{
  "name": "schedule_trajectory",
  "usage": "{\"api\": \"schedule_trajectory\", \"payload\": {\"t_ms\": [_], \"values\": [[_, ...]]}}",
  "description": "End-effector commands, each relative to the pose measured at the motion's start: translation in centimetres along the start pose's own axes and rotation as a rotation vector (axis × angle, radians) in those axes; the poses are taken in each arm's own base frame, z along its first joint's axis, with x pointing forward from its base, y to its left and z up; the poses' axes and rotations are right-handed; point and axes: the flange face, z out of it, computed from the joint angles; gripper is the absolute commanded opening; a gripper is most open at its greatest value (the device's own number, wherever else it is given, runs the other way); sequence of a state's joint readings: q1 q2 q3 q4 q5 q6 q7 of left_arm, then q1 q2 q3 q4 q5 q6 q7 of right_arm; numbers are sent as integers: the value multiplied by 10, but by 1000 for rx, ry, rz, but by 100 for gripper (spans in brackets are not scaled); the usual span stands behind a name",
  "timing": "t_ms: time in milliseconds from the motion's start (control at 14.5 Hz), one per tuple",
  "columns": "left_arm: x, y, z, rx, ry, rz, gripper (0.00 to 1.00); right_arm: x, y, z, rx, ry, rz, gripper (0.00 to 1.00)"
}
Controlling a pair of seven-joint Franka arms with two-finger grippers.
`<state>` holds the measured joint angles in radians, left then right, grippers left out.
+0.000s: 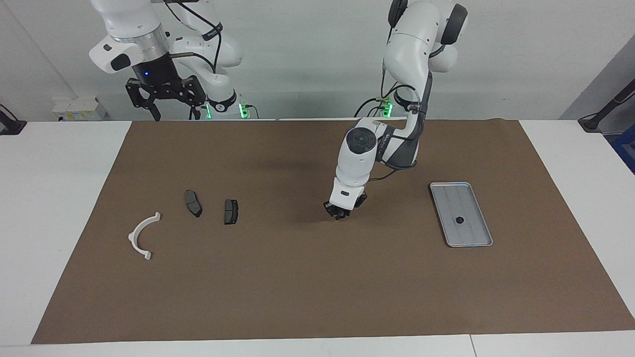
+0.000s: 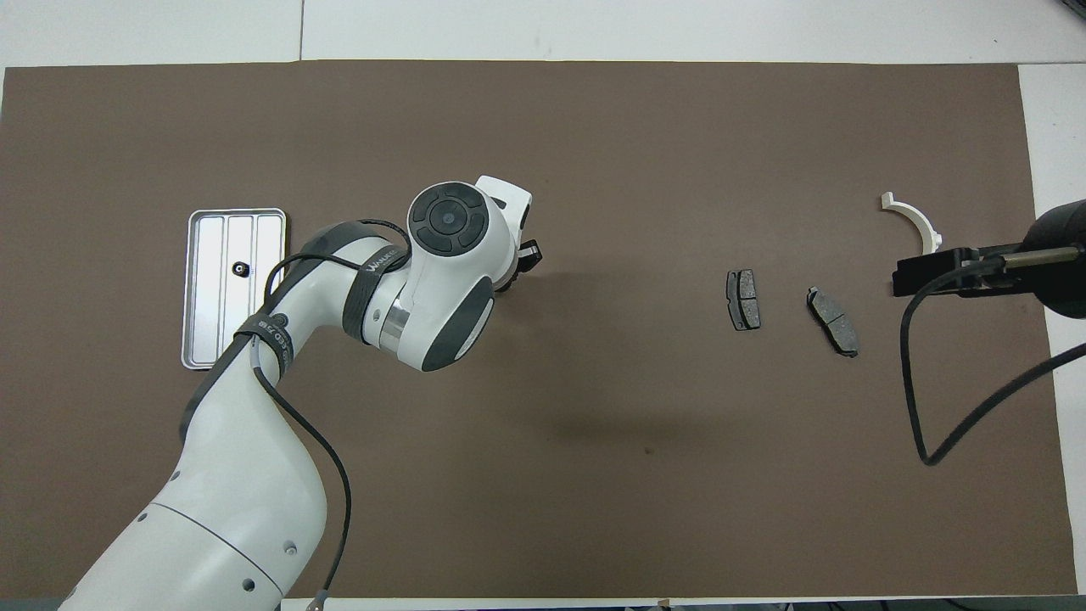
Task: Place bearing gear from tray to pile
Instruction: 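Carry the bearing with the left gripper to the table center and release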
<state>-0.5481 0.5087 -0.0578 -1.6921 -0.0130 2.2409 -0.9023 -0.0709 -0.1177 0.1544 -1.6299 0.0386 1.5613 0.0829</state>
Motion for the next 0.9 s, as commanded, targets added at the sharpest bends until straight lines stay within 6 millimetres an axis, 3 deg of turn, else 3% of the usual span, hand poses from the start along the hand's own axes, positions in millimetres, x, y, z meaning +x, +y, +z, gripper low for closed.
{"api": "schedule_trajectory", "payload": {"t_ms": [0, 69, 138, 207, 276, 414, 483, 621, 828], "values": [[-2, 6, 10, 23, 8, -21, 20, -7, -1, -1, 21, -10, 5, 100], [-3, 7, 10, 20, 12, -28, 20, -8, 0, 1, 21, -13, 5, 100], [-3, 6, 12, 21, 11, -33, 30, -10, -1, 0, 20, -11, 7, 100], [-4, 6, 13, 21, 11, -37, 81, -12, -2, 2, 19, -16, 9, 100], [-3, 5, 11, 26, 8, -43, 100, -12, -2, 3, 20, -18, 13, 100], [18, -14, 3, 55, 37, -59, 100, -13, -13, 5, 20, -22, 3, 100], [29, -27, -20, 51, 51, -72, 100, -12, -14, 6, 20, -23, 27, 100], [63, -74, -47, 68, 39, -39, 100, -12, -31, 8, 22, -20, 81, 100], [110, -160, -76, 76, 26, 66, 100, -4, -66, 24, 30, -13, 206, 100]]}}
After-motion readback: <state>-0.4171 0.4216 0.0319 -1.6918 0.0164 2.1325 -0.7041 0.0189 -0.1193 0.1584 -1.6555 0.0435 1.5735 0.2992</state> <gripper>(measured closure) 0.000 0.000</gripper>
